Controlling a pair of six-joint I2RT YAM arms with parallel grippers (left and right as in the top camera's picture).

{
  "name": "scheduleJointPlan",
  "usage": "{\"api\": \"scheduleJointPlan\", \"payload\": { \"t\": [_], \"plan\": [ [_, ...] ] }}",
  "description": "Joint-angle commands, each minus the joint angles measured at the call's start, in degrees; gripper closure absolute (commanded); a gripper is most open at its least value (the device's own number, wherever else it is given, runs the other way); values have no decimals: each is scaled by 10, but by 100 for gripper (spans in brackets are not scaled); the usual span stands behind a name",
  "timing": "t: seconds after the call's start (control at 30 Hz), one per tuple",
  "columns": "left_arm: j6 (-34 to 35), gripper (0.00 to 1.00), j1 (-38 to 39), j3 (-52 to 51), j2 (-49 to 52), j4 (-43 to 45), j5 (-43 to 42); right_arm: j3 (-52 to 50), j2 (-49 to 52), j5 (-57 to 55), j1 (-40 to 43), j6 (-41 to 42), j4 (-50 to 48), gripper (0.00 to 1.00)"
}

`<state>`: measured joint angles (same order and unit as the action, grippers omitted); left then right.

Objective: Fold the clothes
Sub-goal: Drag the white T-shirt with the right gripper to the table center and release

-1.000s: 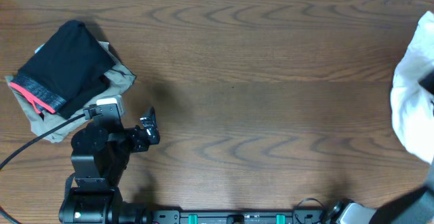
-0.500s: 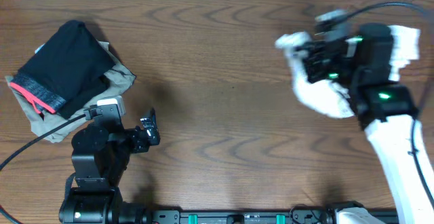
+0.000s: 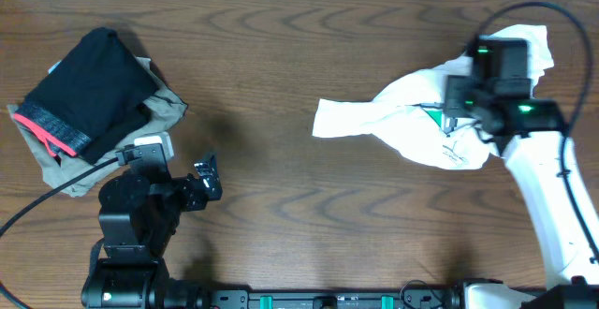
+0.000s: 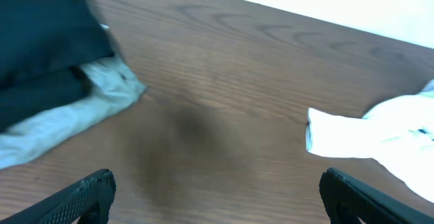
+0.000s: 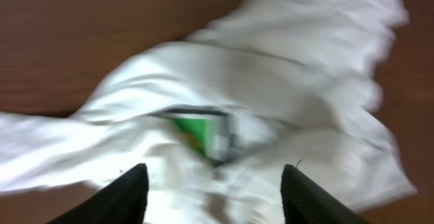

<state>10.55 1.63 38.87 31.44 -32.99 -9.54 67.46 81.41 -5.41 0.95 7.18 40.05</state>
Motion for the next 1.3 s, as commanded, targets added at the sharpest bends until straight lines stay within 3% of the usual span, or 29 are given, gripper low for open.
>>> {"api": "scheduleJointPlan", "payload": {
  "t": [0.0,0.1,0.2,0.6,0.83,1.03,1.27],
  "plan": [
    [10,2,2,15,11,6,-35,1,15,48,60,21,10,37],
    [12,2,2,15,30,5,-35,1,41,158,84,-21,40,45],
    [27,2,2,15,49,7,-35,-2,80,133,82,-21,73,52],
    [27,2,2,15,63,14,-35,-12,270,103,36,-25,73,56],
    [27,2,2,15,63,14,-35,-12,311,233,-66,-112,94,54],
    [27,2,2,15,63,14,-35,-6,309,375,-171,-127,15,51],
    [27,2,2,15,63,14,-35,3,308,438,-257,-56,-156,43]
  ]
}}
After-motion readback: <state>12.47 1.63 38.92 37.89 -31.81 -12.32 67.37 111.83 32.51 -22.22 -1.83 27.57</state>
